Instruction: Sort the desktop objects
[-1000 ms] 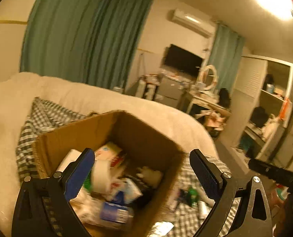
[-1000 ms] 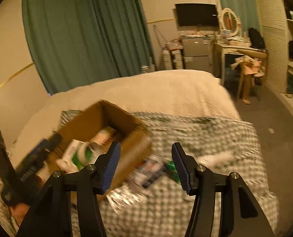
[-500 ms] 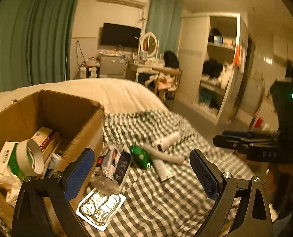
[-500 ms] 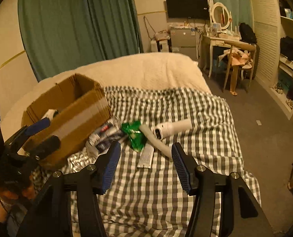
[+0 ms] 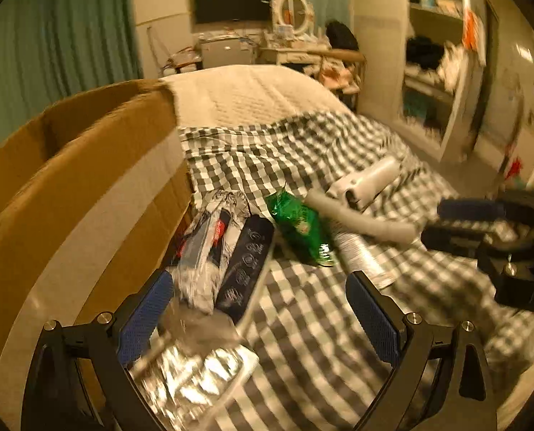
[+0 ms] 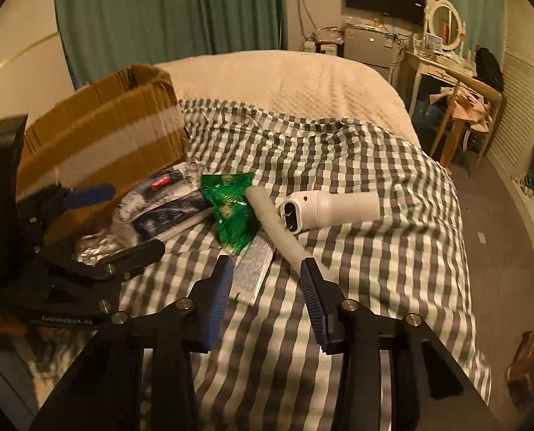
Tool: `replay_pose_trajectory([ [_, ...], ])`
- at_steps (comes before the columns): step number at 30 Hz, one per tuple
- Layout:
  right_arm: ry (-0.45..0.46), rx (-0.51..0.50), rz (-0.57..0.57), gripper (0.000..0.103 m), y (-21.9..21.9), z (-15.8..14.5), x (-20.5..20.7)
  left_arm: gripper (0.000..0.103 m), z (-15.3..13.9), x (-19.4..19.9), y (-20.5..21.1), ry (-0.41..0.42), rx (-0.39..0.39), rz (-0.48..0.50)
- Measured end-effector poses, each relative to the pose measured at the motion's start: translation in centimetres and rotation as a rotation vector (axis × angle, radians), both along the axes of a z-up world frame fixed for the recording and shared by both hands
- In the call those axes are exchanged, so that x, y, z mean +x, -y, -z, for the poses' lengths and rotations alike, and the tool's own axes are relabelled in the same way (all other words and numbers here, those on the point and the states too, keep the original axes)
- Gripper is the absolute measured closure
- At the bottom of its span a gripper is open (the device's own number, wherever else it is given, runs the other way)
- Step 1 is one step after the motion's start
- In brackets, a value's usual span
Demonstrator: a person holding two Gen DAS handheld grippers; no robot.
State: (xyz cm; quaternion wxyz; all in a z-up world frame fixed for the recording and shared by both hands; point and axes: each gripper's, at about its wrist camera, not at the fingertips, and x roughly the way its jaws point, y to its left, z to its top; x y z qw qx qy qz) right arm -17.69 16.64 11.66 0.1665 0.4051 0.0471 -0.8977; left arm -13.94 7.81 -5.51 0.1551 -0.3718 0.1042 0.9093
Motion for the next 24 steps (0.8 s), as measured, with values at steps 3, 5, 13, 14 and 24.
replay_pose_trajectory([
  [3, 0.028, 0.018, -0.013, 0.064, 0.6, 1.2, -2.3, 0.004, 0.9, -0.9, -1.0, -0.004, -0.050, 0.021],
  [5, 0.069, 0.032, 0.004, 0.064, 0.9, 2.5, -3.8, 0.004, 1.5, -1.6, -1.5, -0.011, -0.063, 0.027],
  [13, 0.146, 0.046, 0.076, 0.094, 0.5, 4.9, -5.5, 0.004, 4.2, -3.5, -2.6, -0.002, -0.155, 0.072],
  [14, 0.132, 0.078, 0.059, 0.095, 0.8, 4.4, -4.8, 0.004, 4.3, -3.6, -2.8, 0.000, -0.157, 0.079],
  [24, 0.065, 0.073, 0.107, 0.096, -3.0, -0.3, 2.1, 0.009, 3.0, -2.8, -2.3, 0.005, -0.044, 0.089],
])
